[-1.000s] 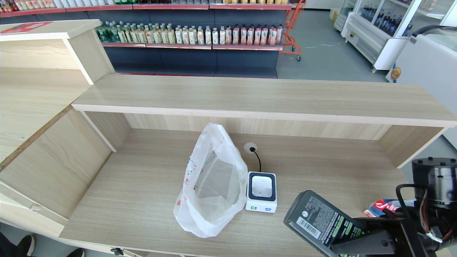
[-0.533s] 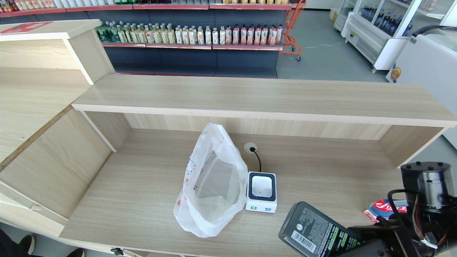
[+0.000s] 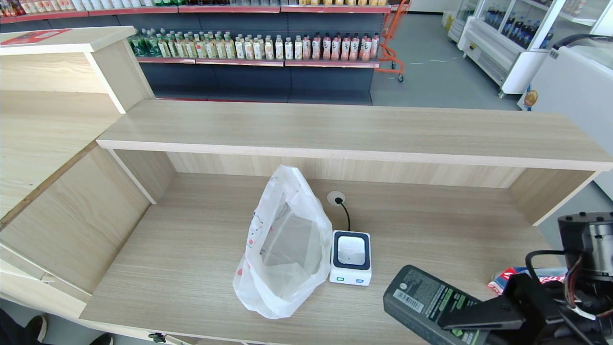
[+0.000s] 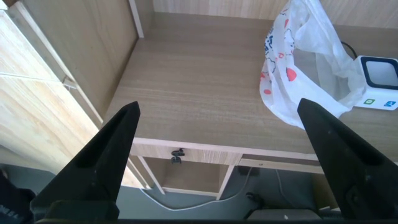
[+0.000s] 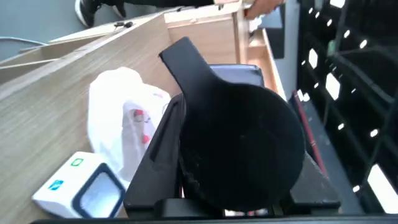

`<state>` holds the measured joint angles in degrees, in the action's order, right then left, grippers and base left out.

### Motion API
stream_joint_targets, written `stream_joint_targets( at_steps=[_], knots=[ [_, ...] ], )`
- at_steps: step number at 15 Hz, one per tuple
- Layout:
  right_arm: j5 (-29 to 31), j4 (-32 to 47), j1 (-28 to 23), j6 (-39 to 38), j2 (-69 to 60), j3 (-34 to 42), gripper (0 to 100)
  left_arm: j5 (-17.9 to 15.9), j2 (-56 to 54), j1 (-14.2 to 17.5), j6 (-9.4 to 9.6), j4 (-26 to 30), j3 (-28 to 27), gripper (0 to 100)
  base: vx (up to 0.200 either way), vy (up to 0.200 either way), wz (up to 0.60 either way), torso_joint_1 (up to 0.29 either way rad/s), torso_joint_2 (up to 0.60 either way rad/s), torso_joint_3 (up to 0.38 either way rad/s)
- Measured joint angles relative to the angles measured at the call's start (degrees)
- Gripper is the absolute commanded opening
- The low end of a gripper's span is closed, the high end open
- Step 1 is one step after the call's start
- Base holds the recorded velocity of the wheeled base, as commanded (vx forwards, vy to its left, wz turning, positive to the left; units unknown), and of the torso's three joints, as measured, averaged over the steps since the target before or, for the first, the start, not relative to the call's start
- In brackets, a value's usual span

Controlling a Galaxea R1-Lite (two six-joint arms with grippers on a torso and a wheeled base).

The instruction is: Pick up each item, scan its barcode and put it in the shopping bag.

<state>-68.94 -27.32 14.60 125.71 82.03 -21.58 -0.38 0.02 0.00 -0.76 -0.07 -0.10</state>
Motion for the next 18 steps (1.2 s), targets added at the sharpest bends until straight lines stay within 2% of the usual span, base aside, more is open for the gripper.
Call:
stream_joint_targets(
  at_steps=[4,6,8,10,12,15,18],
  knots=[
    [7.70,3.40,-17.27,-30.60,-6.84,-0.90,0,0.00,0.00,0.00,0.00,0.00,0.00,100,0.000,0.000,0.00,0.000,0.00,0.000],
    [8.59,5.18,-21.47,-42.91,-8.50,-1.49,0,-0.02,0.00,0.00,0.00,0.00,0.00,100,0.000,0.000,0.00,0.000,0.00,0.000],
    [8.75,5.38,-22.67,-57.04,-8.52,-2.51,0,0.00,0.00,0.00,0.00,0.00,0.00,100,0.000,0.000,0.00,0.000,0.00,0.000],
    [9.06,5.40,-22.15,-78.06,-7.06,-5.40,0,0.02,0.00,0.00,0.00,0.00,0.00,100,0.000,0.000,0.00,0.000,0.00,0.000],
    [10.23,5.27,-20.20,-95.96,-3.47,-9.75,0,0.00,0.00,0.00,0.00,0.00,0.00,100,0.000,0.000,0.00,0.000,0.00,0.000],
    [19.76,4.72,-13.07,-119.80,3.44,-13.45,0,-0.05,0.00,0.00,0.00,0.00,0.00,100,0.000,0.000,0.00,0.000,0.00,0.000],
    [30.12,0.37,-4.77,-139.72,10.11,-14.53,0,0.00,0.00,0.00,0.00,0.00,0.00,100,0.000,0.000,0.00,0.000,0.00,0.000]
  ],
)
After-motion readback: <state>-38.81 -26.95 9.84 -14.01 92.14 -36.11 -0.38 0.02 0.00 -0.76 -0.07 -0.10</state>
